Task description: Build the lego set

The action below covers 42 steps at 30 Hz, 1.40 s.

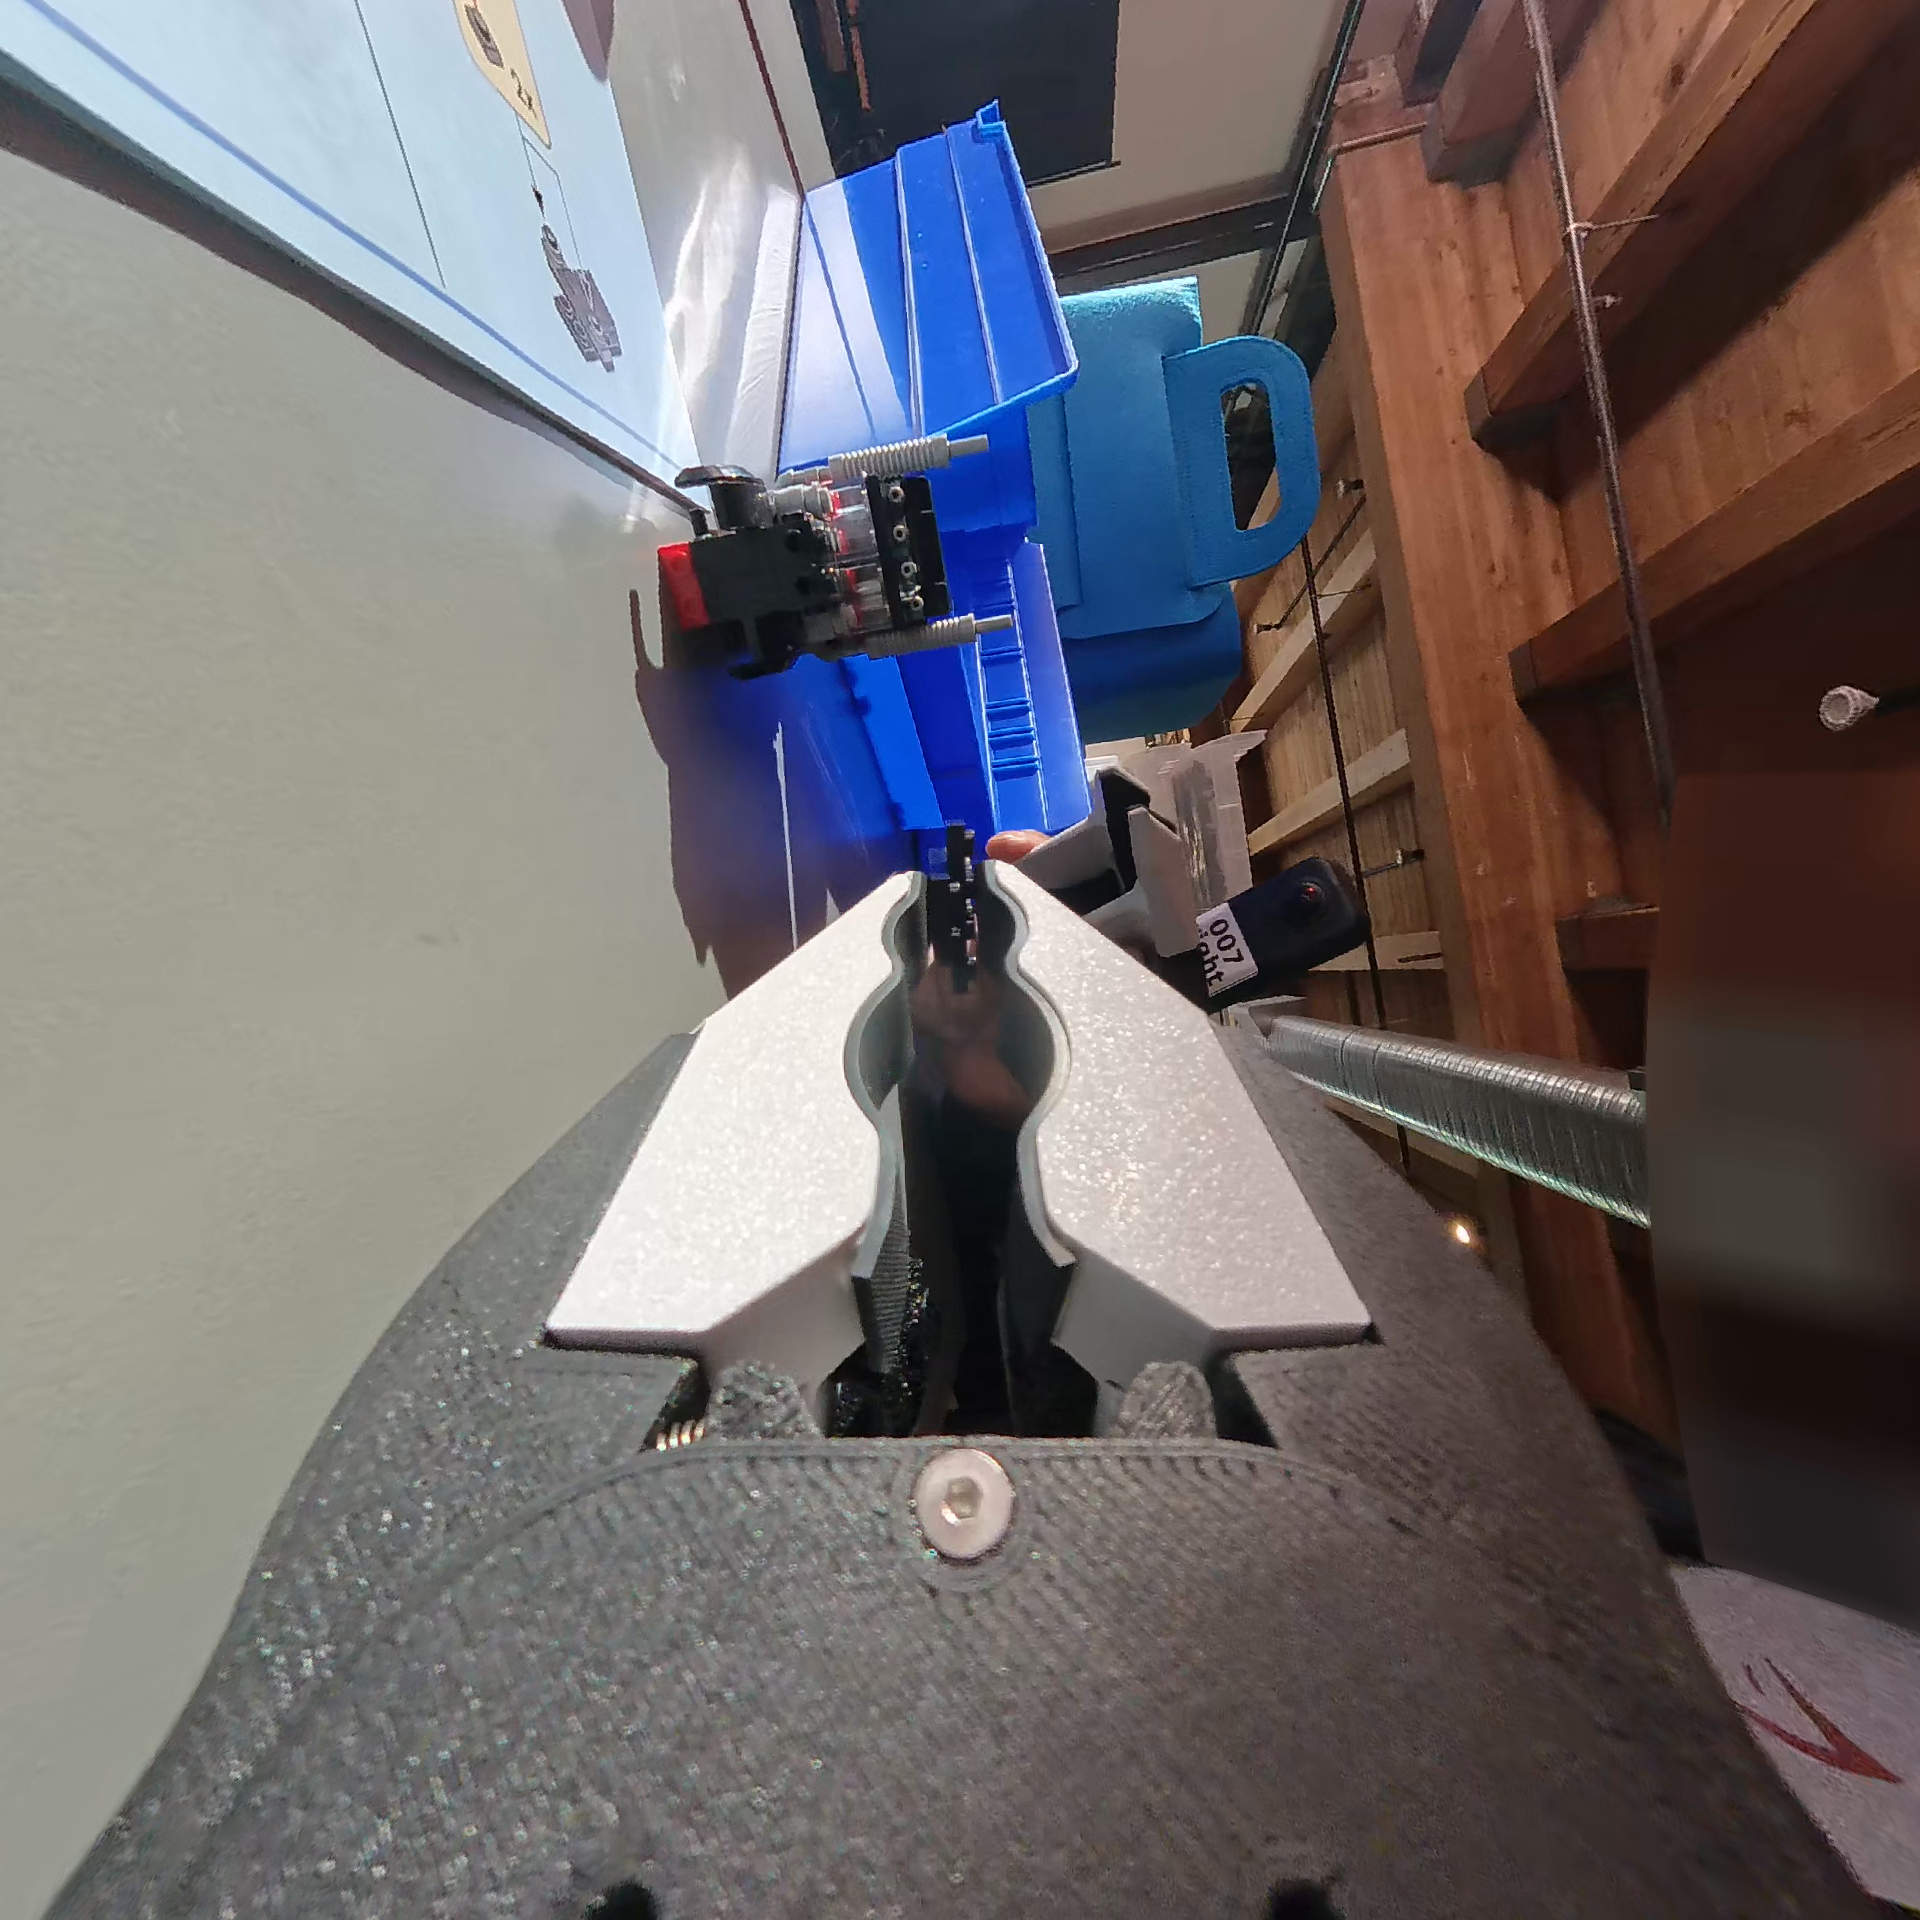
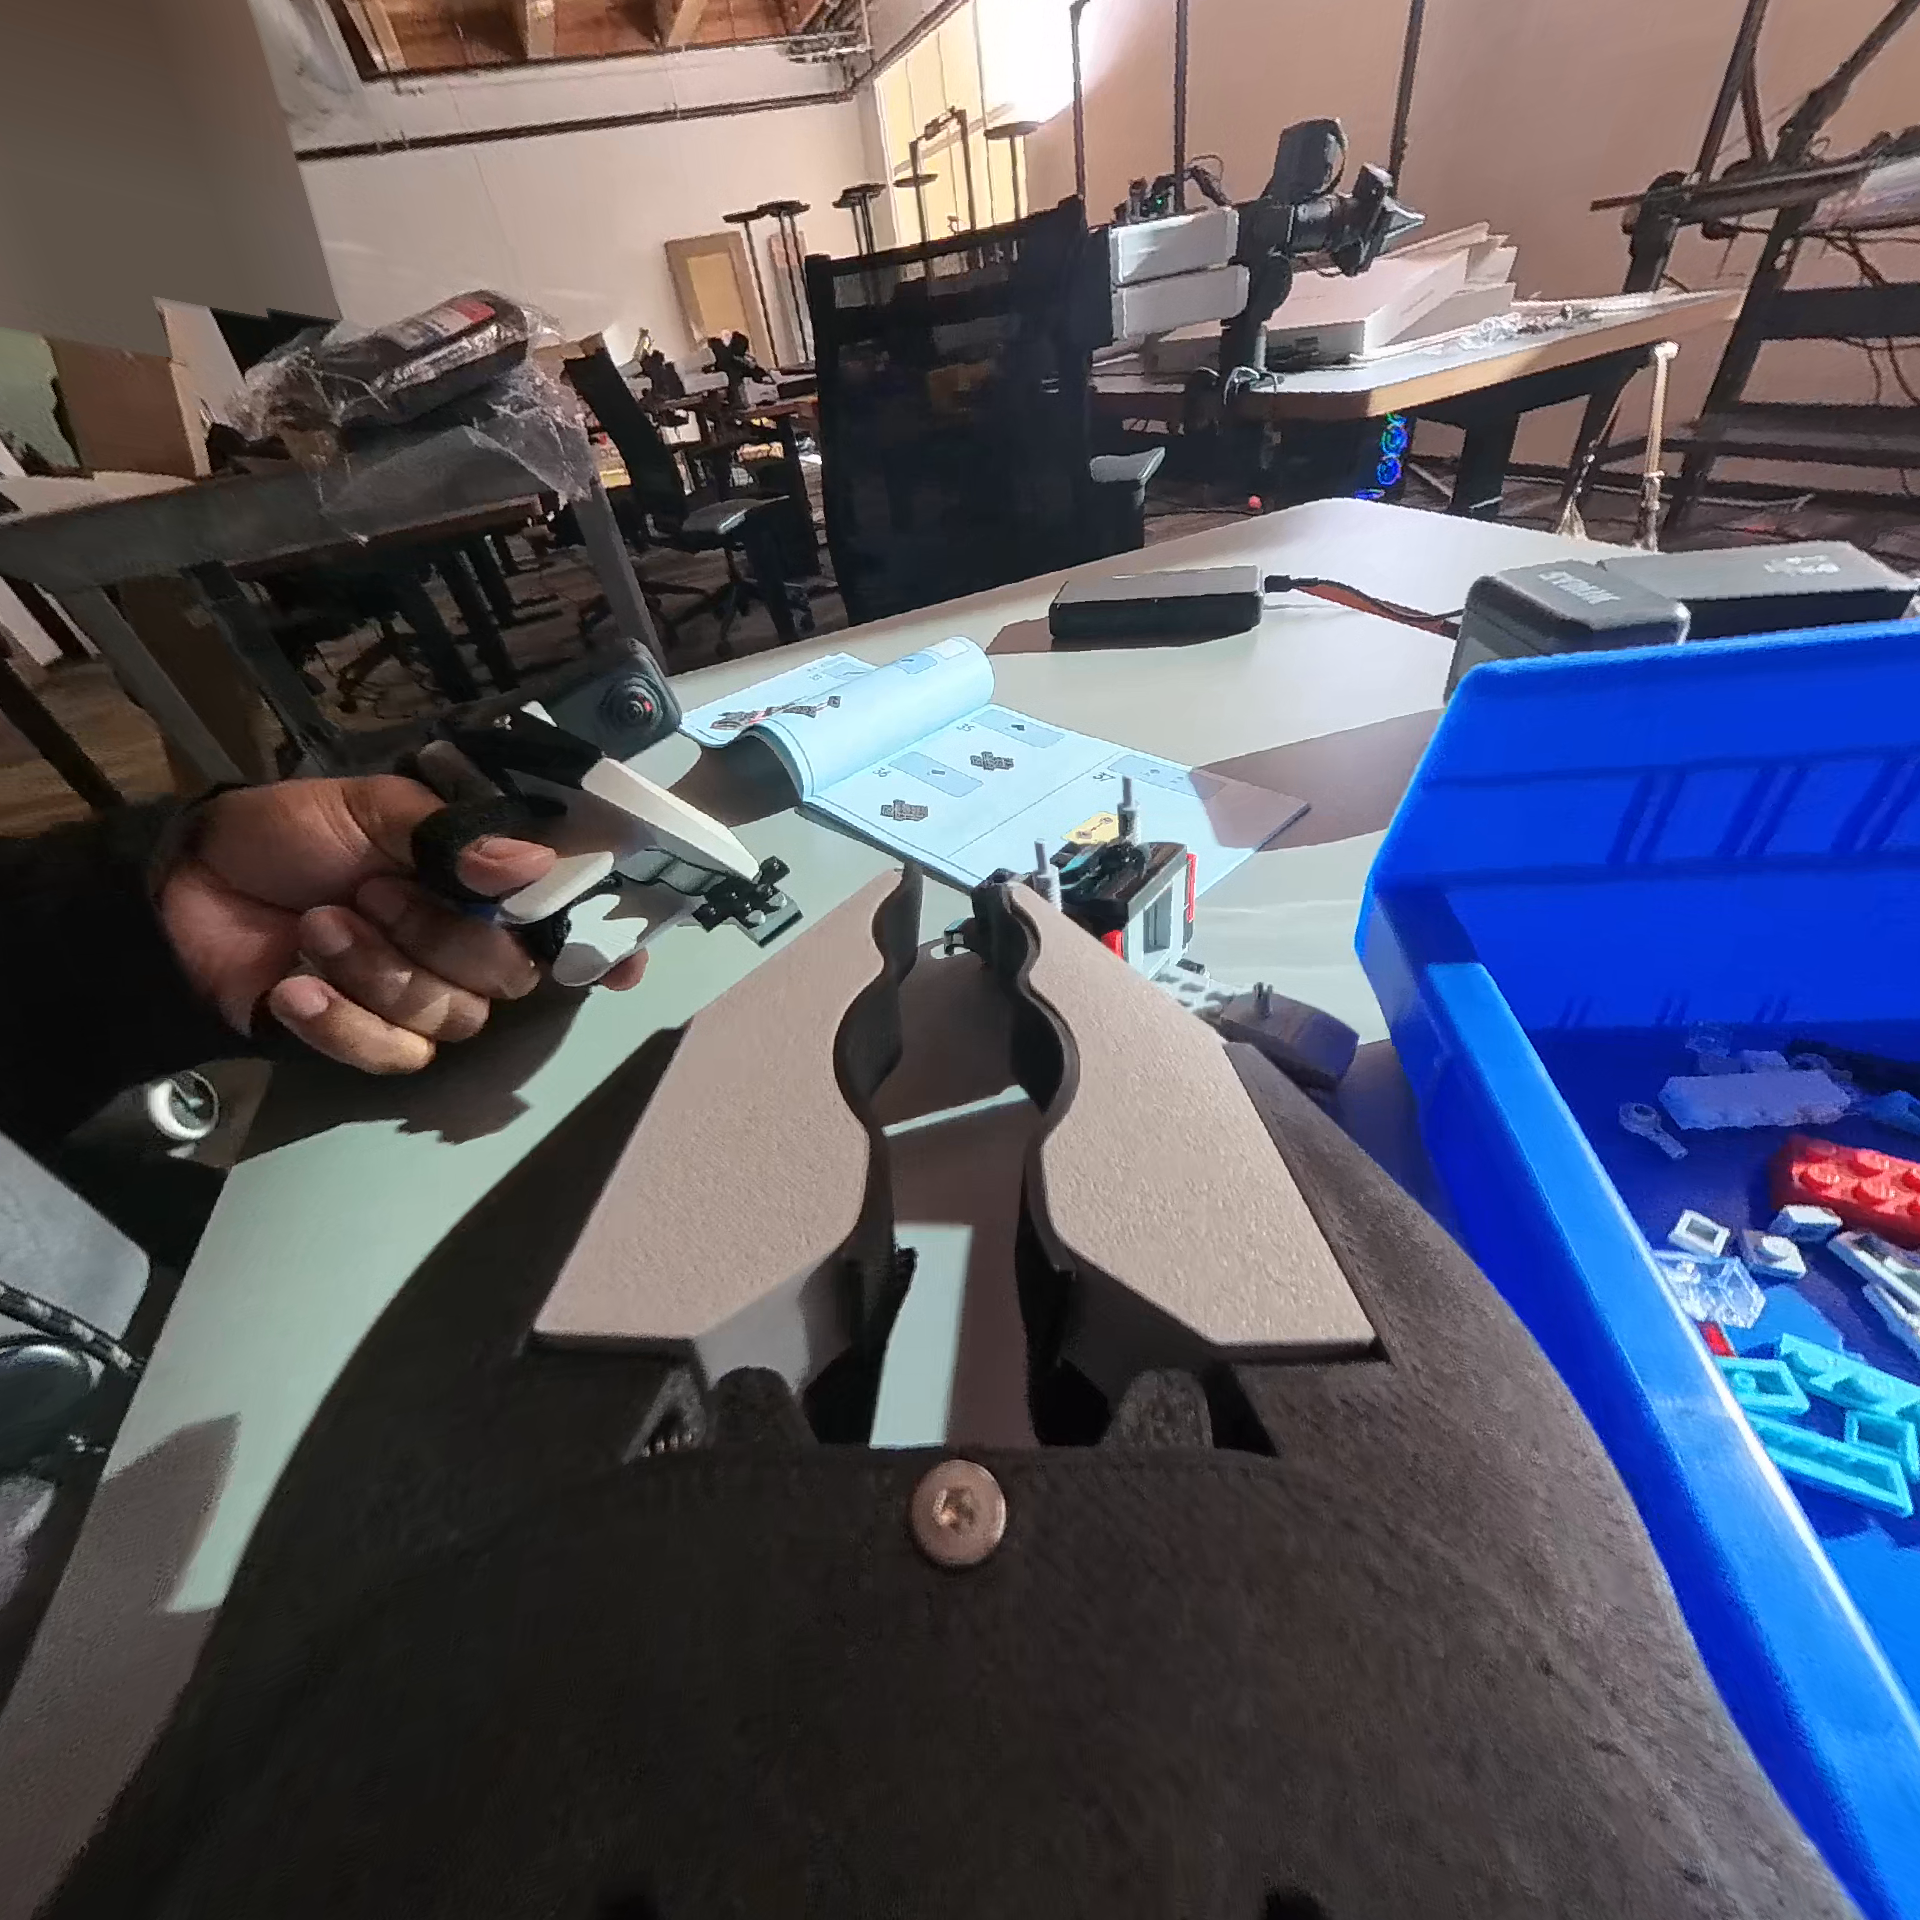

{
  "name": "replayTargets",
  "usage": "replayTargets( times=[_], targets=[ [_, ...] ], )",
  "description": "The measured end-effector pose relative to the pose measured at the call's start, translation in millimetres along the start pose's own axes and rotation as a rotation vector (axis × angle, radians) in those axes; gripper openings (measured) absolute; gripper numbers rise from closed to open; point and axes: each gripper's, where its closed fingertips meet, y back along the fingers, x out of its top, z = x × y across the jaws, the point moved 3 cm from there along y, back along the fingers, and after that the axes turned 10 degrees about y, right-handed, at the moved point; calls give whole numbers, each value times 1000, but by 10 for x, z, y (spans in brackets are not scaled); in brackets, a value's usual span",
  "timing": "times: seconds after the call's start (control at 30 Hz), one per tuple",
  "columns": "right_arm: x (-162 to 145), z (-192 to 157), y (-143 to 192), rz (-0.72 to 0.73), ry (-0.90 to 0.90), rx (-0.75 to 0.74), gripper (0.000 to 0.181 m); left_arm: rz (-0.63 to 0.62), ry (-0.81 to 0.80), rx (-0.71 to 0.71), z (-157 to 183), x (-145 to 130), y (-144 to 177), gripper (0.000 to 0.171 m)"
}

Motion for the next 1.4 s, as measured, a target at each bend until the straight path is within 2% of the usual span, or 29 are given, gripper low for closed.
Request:
replayTargets(
  times=[0.17, 0.37, 0.53, 0.67, 0.8, 0.87, 0.93, 1.0, 1.1, 1.17, 1.27, 1.4],
  targets=[
    [4, -18, 214, 43, -105, -9, 15, 5, -11, 33, -24, -1, -21, 8],
    [32, -179, 714, 131, -154, -29, 16, 25, -69, 81, -35, -14, -34, 9],
    [78, -281, 1245, 258, -208, -43, 17, 50, -80, 98, -35, -79, -68, 9],
    [104, -233, 1734, 380, -276, -76, 17, 54, -60, 106, -58, -266, -226, 9],
    [51, -261, 2315, 340, -246, -155, 20, 40, -84, 150, -91, -366, -360, 9],
    [42, -277, 2799, 251, -169, -210, 19, 41, -88, 179, -122, -350, -373, 9],
    [71, -190, 3407, 81, -62, -290, 19, 48, -70, 198, -157, -320, -375, 9],
    [75, -24, 3981, -174, 73, -328, 21, 42, -55, 217, -190, -300, -393, 9],
    [-193, 382, 4598, -616, 225, -267, 24, 10, -58, 246, -226, -307, -447, 9],
    [-393, 553, 4734, -794, 223, -119, 23, -9, -75, 258, -231, -338, -464, 9],
    [-544, 677, 4669, -986, 249, 57, 23, -10, -85, 251, -218, -361, -459, 9],
    [-768, 812, 4744, -1201, 293, 207, 17, 1, -76, 229, -201, -359, -441, 9]
  ],
)
